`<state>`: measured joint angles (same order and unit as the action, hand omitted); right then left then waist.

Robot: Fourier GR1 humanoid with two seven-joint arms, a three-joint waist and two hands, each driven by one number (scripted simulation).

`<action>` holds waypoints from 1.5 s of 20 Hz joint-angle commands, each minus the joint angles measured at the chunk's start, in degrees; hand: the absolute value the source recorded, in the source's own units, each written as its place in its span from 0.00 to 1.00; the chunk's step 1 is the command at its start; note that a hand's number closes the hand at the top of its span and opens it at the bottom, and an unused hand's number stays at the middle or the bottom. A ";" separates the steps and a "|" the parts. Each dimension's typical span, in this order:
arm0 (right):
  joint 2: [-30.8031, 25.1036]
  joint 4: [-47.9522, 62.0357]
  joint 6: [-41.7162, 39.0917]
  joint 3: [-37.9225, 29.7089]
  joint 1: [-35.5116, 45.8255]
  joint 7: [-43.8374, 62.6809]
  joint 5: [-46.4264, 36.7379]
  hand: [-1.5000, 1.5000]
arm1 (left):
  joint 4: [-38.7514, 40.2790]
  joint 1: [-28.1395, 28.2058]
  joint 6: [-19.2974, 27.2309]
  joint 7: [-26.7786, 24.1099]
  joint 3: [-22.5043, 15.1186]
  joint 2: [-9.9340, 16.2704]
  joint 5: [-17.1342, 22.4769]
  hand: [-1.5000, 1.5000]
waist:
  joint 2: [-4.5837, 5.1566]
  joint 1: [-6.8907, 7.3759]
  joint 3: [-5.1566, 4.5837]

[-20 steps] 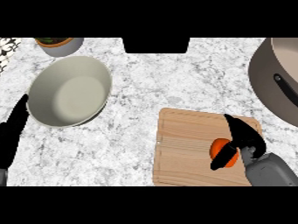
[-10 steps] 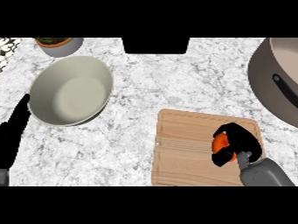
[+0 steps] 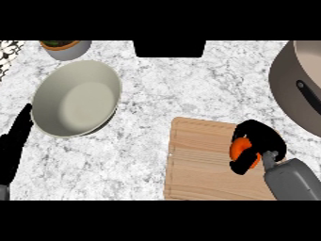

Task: Pick the squash from the cutting board and place it in the pot

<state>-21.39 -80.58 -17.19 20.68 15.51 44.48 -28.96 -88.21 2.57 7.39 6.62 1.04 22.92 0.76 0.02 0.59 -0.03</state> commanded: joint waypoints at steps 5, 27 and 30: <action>-5.58 8.75 -0.78 -0.65 9.24 -21.28 -4.82 1.00 | -1.57 -2.54 -1.22 3.06 0.69 -0.29 0.23 0.50 | 0.10 0.08 0.07; -14.53 -13.00 18.47 -24.50 8.76 -18.84 -9.66 1.00 | 0.66 2.24 -1.45 -2.50 1.51 -3.28 -2.43 0.50 | -0.08 -0.91 0.06; -12.99 -7.70 19.69 -25.96 12.50 -21.34 -10.55 1.00 | 1.99 -2.19 0.81 0.82 -0.89 -5.73 -5.87 0.50 | 0.04 -0.66 0.04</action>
<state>-33.17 -90.64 1.85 -0.27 26.99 27.11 -42.07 -87.89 2.58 6.20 6.39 2.66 20.03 -1.98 -0.03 0.03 0.02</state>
